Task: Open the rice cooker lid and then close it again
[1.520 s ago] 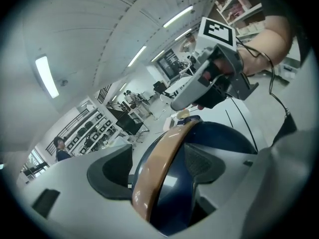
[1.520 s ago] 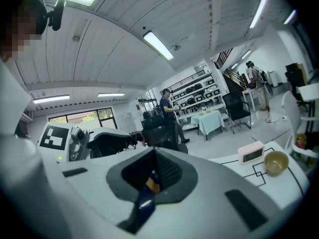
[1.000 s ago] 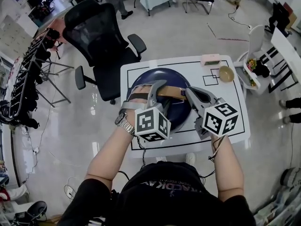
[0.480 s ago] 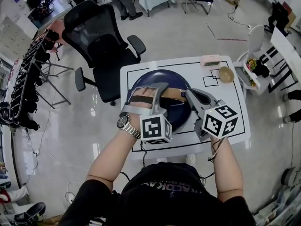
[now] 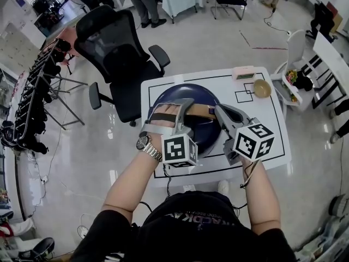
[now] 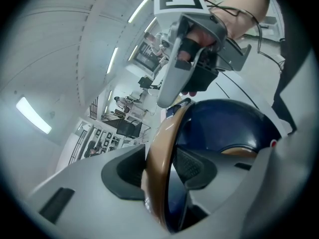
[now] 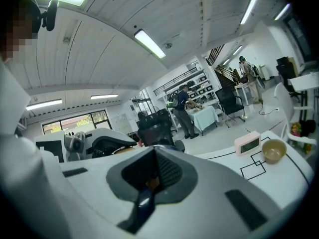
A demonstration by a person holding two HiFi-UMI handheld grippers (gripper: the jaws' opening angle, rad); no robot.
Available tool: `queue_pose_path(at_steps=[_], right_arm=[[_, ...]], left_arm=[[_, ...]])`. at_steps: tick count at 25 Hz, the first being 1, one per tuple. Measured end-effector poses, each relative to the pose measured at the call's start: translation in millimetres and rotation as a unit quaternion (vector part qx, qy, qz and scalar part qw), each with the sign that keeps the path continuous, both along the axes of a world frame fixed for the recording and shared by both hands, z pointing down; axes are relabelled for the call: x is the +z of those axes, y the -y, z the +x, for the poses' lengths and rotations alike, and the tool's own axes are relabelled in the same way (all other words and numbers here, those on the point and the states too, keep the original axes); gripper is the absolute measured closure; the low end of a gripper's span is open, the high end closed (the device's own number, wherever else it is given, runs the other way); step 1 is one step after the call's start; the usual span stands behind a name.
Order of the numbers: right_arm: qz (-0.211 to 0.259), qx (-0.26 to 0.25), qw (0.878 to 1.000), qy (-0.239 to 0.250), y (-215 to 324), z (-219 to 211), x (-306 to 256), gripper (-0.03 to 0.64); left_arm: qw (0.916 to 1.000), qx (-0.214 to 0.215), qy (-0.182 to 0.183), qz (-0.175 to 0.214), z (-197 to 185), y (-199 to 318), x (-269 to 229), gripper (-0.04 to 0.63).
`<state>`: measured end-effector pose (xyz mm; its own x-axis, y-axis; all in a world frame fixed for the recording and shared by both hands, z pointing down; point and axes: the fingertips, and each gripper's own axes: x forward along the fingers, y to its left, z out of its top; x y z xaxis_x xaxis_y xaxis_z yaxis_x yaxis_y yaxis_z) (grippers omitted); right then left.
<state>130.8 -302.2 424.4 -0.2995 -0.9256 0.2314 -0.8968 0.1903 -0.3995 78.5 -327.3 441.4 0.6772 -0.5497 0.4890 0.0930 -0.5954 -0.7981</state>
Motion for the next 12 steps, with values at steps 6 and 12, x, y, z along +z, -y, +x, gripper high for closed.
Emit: queue_pose_path(at_steps=[6, 12], right_arm=[[0.057, 0.06, 0.996, 0.019, -14, 34, -24, 0.615], [0.083, 0.091, 0.992, 0.032, -23, 59, -43, 0.615]], left_arm=[[0.9994, -0.009, -0.023, -0.023, -3, 4, -8, 0.423], [0.9954, -0.022, -0.073, -0.058, -17, 12, -31, 0.422]])
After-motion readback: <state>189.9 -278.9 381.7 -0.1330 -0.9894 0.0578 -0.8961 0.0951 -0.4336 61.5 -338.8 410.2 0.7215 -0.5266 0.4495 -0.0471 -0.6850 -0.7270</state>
